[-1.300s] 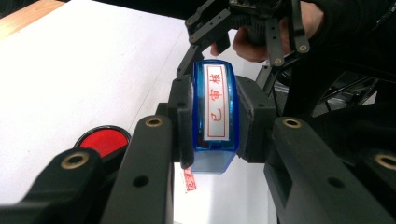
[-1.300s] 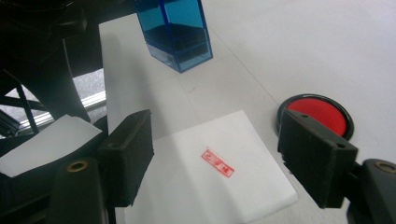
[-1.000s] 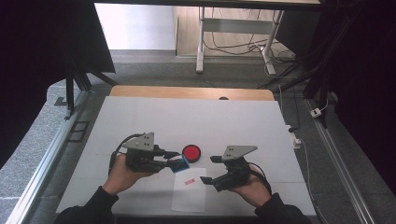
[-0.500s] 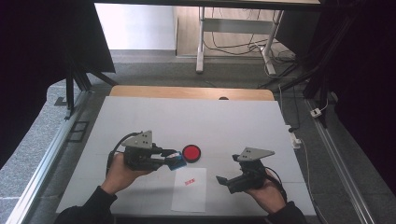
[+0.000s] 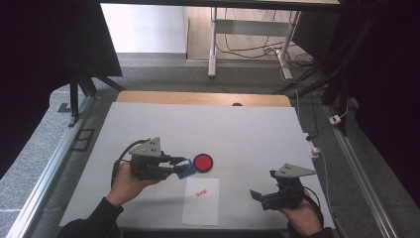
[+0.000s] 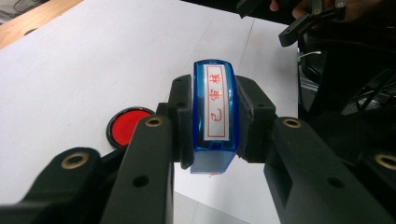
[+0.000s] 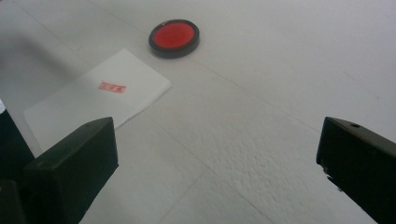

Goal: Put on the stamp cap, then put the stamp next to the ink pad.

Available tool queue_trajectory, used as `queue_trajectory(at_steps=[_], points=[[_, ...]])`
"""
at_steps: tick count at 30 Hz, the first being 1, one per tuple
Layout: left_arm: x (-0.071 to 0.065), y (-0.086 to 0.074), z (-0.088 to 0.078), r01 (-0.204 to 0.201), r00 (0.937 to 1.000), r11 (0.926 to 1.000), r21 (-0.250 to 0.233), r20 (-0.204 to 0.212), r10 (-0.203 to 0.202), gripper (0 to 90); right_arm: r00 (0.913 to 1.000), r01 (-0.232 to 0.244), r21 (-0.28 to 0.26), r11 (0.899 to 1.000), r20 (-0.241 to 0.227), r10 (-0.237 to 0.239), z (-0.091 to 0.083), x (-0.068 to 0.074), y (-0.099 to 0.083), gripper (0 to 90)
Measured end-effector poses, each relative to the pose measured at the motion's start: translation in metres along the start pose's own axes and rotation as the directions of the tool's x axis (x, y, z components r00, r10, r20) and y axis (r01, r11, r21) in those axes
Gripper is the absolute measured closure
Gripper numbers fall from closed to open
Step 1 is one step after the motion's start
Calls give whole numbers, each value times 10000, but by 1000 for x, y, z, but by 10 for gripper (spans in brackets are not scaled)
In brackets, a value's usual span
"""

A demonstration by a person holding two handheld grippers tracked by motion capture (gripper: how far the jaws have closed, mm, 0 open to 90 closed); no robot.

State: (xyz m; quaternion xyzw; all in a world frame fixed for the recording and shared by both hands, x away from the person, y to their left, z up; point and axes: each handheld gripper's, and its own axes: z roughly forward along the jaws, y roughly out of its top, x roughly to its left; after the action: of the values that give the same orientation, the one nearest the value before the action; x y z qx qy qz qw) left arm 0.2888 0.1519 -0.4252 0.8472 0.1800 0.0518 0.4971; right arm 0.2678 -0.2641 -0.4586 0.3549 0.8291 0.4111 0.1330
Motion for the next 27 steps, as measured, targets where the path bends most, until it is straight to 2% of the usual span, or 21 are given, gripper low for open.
queue_trajectory(at_steps=[9, 17, 22, 27], points=[[2, 1, -4, 90, 9996, 10000, 4, -280, -90, 700, 9994, -210, 26, 9998, 291, 209, -9, -5, -5, 0], [6, 0, -7, 278, 9966, 9995, 180, -776, -263, 700, 9991, -222, 127, 9997, 366, 218, -12, -6, -7, 0], [11, -4, -7, 632, 9910, 9969, 469, -1207, -572, 700, 9991, -213, 174, 9996, 361, 207, -12, -6, -7, 0], [19, -10, -7, 1047, 9793, 9912, 813, -1819, -885, 700, 9995, -87, 243, 9997, 304, 80, -11, -5, -7, 0]])
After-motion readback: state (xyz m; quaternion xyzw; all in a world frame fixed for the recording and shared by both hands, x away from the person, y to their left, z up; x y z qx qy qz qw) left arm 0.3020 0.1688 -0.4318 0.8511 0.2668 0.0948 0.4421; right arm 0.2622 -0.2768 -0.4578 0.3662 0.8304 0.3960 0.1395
